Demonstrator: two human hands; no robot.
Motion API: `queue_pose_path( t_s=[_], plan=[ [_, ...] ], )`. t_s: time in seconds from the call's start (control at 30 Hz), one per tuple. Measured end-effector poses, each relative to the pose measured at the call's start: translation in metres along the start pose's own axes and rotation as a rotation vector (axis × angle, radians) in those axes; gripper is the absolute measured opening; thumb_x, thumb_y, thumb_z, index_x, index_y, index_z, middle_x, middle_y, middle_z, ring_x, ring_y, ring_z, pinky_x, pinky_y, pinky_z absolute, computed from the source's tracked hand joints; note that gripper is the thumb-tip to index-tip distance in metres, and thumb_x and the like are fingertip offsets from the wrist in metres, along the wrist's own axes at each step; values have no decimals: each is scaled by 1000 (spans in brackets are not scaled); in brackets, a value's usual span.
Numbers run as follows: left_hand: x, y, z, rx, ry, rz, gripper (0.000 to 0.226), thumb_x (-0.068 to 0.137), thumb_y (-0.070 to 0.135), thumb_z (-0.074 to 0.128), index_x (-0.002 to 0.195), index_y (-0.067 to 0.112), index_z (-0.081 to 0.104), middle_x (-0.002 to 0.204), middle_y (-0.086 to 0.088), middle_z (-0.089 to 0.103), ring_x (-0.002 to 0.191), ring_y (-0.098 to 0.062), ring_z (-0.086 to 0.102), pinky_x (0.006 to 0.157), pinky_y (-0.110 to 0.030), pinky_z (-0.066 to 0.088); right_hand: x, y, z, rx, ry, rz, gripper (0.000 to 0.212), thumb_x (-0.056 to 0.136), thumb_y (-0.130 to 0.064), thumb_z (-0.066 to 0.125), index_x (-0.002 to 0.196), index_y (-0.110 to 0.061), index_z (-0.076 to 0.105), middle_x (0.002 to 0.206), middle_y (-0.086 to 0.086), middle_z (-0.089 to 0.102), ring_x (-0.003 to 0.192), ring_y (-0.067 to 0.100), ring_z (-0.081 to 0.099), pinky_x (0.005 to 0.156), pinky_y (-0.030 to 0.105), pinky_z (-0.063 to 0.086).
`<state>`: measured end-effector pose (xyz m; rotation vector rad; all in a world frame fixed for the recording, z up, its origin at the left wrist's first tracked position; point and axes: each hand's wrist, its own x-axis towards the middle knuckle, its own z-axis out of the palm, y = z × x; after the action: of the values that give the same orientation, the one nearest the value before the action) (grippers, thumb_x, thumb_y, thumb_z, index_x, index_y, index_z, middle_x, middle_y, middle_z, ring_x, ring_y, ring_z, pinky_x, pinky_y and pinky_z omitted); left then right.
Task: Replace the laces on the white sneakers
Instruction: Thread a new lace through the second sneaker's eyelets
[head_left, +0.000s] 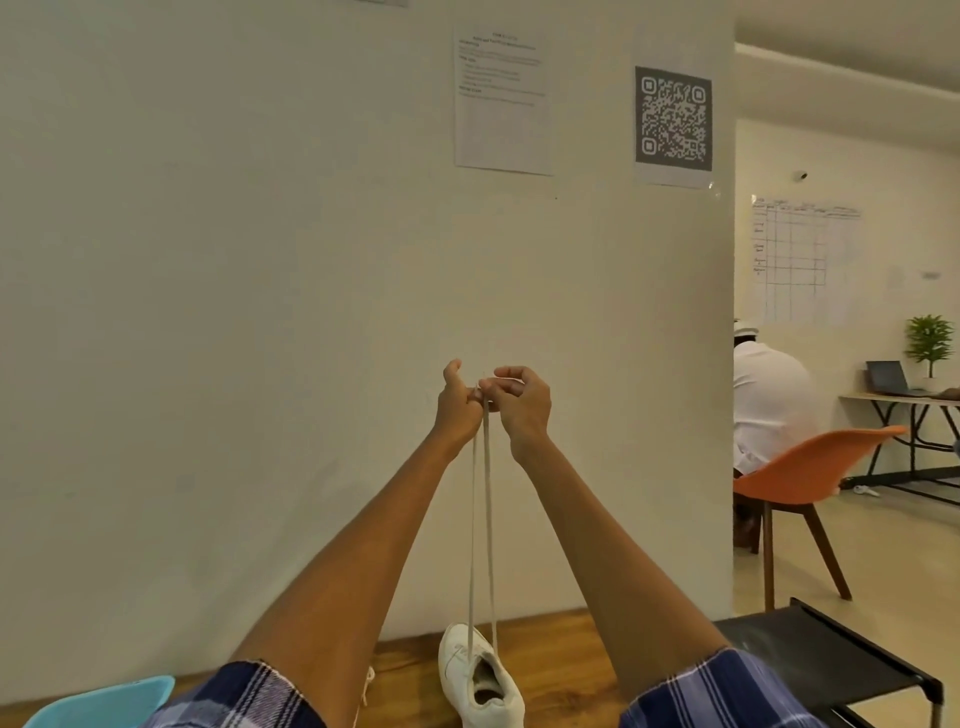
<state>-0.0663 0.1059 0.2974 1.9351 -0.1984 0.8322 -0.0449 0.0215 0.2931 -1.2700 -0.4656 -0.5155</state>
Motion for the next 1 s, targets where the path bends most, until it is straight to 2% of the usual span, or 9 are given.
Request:
queue_pose_path(
  t_s=[0.1, 0.27, 0.37, 0.43, 0.53, 0.7, 0.83, 0.9, 1.0],
  plan=[
    [1, 1, -2, -40, -27, 0, 60, 98, 8, 44, 148, 7, 10, 129, -21, 52, 111, -30, 59, 98, -38, 48, 0, 1, -1, -4, 0, 1, 19, 81, -6, 72, 94, -10, 60, 82, 5, 69, 75, 16, 68, 70, 23, 57],
    [2, 2, -4, -102, -66, -29, 52, 99, 8, 43, 145, 6, 19, 123, -21, 55, 103, -28, 62, 87, -30, 50, 2, 3, -4, 20, 6, 30, 21, 80, -8, 73, 96, -9, 60, 83, 4, 69, 75, 13, 67, 70, 19, 54],
    [5, 2, -6, -162, 20, -62, 29, 97, 6, 47, 125, -2, 45, 115, -22, 60, 91, -25, 65, 70, -20, 55, 3, 5, -6, 43, 5, 49, 23, 79, -7, 75, 96, -8, 60, 79, 1, 69, 76, 13, 67, 74, 19, 52],
    [8, 5, -9, -201, 85, -73, 18, 96, 0, 47, 110, -6, 54, 105, -23, 63, 90, -31, 67, 60, -16, 55, 3, 6, -7, 61, 11, 56, 23, 78, -8, 76, 95, -8, 60, 78, 0, 69, 76, 11, 66, 73, 16, 50],
    [10, 8, -10, -193, 81, -47, 13, 93, -5, 50, 101, -8, 59, 99, -25, 65, 90, -32, 67, 62, -17, 55, 2, 6, -8, 78, 10, 61, 21, 79, -6, 74, 94, -9, 60, 76, -2, 68, 76, 10, 65, 69, 14, 47],
    [1, -7, -10, -184, 123, -114, 8, 94, 1, 51, 96, -1, 59, 91, -19, 66, 69, -22, 65, 60, -20, 56, -4, 8, -6, 26, -62, 64, 17, 80, -6, 73, 88, -13, 59, 79, 1, 68, 70, 10, 64, 57, 19, 48],
    [-18, -45, -10, -71, -90, -268, 24, 93, 1, 47, 116, 8, 49, 96, -15, 61, 77, -23, 57, 65, -32, 53, -6, 18, -12, 36, -39, 88, 17, 81, -3, 71, 81, -16, 59, 77, 3, 66, 67, 10, 62, 52, 18, 48],
    [-34, -74, -7, 99, -193, -338, 26, 91, 0, 50, 115, 5, 54, 98, -17, 61, 81, -24, 56, 64, -31, 51, -9, 29, -19, 40, -16, 125, 17, 82, -1, 68, 81, -14, 59, 75, 4, 64, 64, 13, 61, 52, 20, 50],
    [-65, -125, 3, 349, -402, -327, 21, 86, -3, 60, 106, 0, 65, 101, -20, 68, 76, -20, 60, 60, -24, 51, -14, 51, -30, 73, 5, 179, 16, 84, 3, 64, 81, -10, 57, 72, 9, 62, 52, 16, 60, 53, 24, 54]
  ],
)
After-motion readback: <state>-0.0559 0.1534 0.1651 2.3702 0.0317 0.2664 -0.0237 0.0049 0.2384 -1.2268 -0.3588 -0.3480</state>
